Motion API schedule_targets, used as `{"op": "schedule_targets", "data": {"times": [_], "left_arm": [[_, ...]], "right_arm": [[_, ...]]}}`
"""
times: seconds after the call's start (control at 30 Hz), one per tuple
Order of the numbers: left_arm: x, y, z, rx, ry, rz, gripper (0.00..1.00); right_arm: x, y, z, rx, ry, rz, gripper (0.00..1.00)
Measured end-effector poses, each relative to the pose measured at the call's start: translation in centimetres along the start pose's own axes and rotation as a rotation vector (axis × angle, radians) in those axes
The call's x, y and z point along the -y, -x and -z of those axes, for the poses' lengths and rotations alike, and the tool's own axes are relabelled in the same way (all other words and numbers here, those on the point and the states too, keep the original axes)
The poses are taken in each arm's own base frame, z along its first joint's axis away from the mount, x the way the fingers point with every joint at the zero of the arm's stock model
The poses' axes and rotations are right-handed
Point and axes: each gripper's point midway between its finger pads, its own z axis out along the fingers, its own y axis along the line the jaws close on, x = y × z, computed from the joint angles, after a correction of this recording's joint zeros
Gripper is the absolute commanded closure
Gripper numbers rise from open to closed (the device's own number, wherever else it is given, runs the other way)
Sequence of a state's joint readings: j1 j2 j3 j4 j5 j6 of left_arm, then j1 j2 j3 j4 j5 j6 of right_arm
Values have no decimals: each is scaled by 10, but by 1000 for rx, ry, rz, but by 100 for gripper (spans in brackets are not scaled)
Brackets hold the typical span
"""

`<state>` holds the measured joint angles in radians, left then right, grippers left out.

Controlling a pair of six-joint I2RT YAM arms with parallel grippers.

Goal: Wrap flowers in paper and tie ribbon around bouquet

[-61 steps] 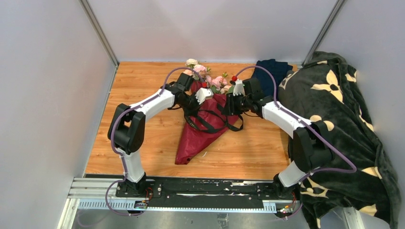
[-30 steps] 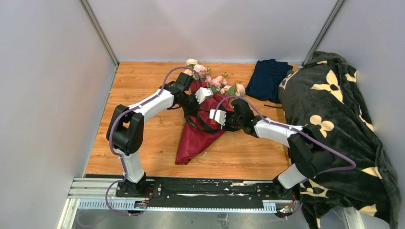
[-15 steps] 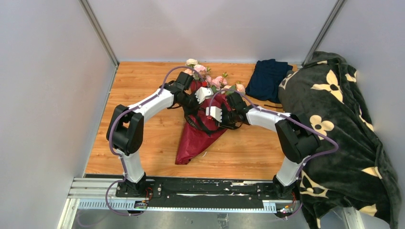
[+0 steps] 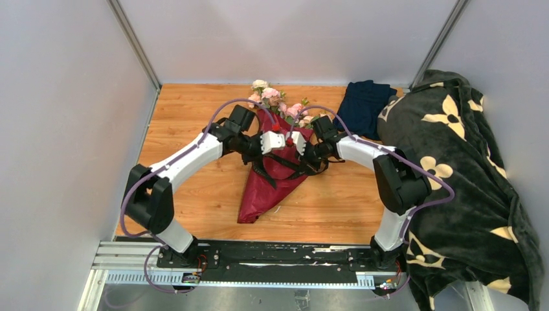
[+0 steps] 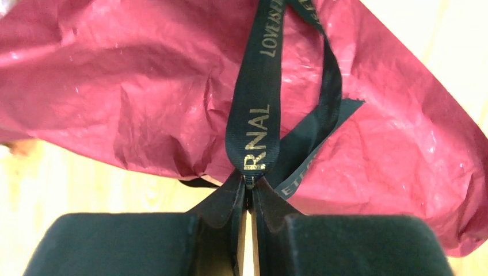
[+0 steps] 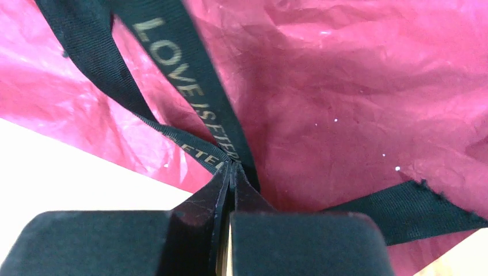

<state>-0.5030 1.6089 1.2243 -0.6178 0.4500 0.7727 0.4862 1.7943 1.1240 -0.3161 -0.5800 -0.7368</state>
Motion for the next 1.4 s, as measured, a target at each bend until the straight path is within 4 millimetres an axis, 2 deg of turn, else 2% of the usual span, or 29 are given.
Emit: {"op": "schedule_targets", "data": {"times": [0.07, 0.17, 0.23, 0.3, 0.43, 0.53, 0.63, 0.73, 0.83, 0.93, 1.0, 1.1, 1.2, 1.3, 1.4], "left_arm": [[7, 7, 6, -8, 14, -108, 95], [23, 11, 6, -36, 5, -257, 96], [28, 3, 4, -79, -2, -318, 95], [30, -14, 0, -142, -6, -362, 92], [42, -54, -2, -300, -36, -444, 72], [45, -67, 1, -395, -42, -517, 43], [40, -69, 7, -455, -30, -586, 32], [35, -55, 17, -484, -35, -608, 27], [17, -17, 20, -447, -8, -604, 25], [7, 17, 10, -401, 22, -611, 22], [17, 23, -2, -392, -10, -622, 19], [43, 19, -22, -394, -105, -620, 1], [63, 16, -43, -390, -191, -577, 0], [64, 17, -62, -381, -206, -526, 0], [64, 15, -75, -365, -201, -501, 0]], "right_arm": [[-2, 4, 2, 44, 19, -91, 100], [2, 13, 7, 117, 27, -220, 100], [3, 19, 10, 163, 25, -290, 96], [4, 25, 16, 209, 13, -354, 92], [10, 40, 30, 280, -32, -465, 85], [17, 53, 39, 335, -84, -544, 81], [22, 56, 42, 367, -123, -628, 80], [24, 50, 39, 367, -147, -715, 80], [20, 43, 33, 369, -144, -774, 80], [13, 32, 27, 351, -141, -823, 74], [10, 26, 26, 332, -146, -843, 70], [8, 21, 29, 312, -167, -854, 69], [5, 26, 41, 323, -186, -842, 69], [5, 33, 50, 348, -193, -824, 70], [3, 29, 52, 348, -192, -831, 70]]}}
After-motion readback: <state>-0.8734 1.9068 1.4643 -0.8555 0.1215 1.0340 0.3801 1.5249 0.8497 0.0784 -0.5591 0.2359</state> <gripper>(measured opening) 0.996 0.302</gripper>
